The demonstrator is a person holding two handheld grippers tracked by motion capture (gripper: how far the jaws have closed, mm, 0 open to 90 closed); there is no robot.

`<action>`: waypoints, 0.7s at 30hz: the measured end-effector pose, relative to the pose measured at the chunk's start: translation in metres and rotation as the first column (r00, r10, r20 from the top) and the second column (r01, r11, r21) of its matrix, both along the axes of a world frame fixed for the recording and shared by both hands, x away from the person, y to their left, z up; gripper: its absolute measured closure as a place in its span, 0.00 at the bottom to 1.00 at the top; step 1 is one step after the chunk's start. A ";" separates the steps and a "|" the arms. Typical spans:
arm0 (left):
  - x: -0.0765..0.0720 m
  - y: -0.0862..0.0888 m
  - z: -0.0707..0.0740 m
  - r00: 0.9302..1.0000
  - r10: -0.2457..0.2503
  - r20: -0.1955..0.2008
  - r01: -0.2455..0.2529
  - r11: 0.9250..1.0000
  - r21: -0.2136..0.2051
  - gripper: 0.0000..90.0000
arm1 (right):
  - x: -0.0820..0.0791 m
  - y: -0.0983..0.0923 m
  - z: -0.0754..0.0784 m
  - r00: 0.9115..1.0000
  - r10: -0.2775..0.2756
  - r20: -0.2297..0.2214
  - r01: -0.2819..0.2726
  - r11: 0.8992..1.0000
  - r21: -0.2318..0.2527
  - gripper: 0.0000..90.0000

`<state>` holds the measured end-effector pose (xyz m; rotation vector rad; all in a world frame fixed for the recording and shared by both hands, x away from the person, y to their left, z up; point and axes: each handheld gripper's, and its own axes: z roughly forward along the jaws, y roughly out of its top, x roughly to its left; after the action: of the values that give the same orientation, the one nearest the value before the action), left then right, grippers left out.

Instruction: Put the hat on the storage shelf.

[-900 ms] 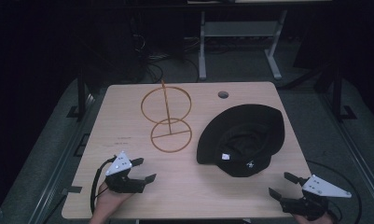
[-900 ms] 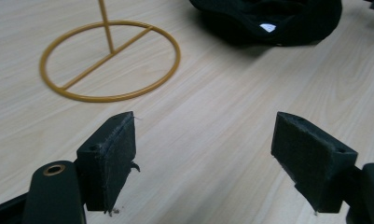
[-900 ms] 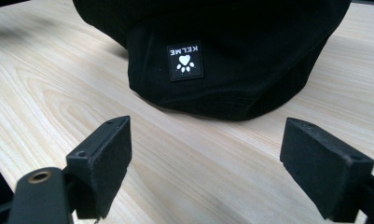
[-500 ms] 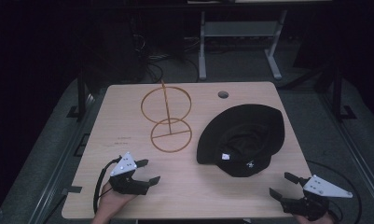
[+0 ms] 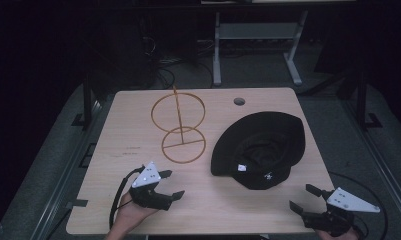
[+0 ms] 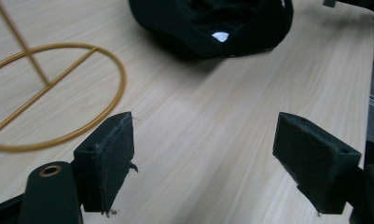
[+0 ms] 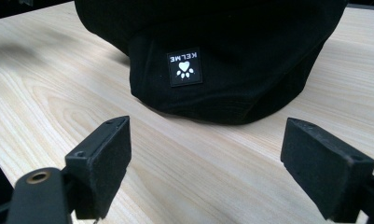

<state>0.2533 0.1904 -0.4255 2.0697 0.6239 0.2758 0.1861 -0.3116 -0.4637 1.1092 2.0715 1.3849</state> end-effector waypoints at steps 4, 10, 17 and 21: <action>0.001 -0.012 0.004 1.000 -0.030 0.003 0.030 0.999 0.013 0.22 | 0.000 -0.001 0.000 1.000 -0.002 0.000 0.002 1.000 0.009 0.17; 0.004 -0.032 0.011 0.997 -0.075 0.012 0.075 0.997 0.016 0.22 | 0.000 0.000 0.000 1.000 0.004 0.006 -0.004 1.000 0.012 0.17; 0.009 -0.057 0.018 0.992 -0.122 0.028 0.121 0.992 0.038 0.22 | 0.000 0.001 0.001 1.000 0.011 0.005 -0.011 1.000 0.013 0.17; 0.012 -0.070 0.022 0.989 -0.147 0.032 0.145 0.988 0.043 0.22 | 0.000 0.000 0.000 1.000 0.010 0.007 -0.010 1.000 0.018 0.17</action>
<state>0.2657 0.1200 -0.4035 2.1327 0.4458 0.2413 0.1858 -0.3113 -0.4637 1.1012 2.0658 1.4134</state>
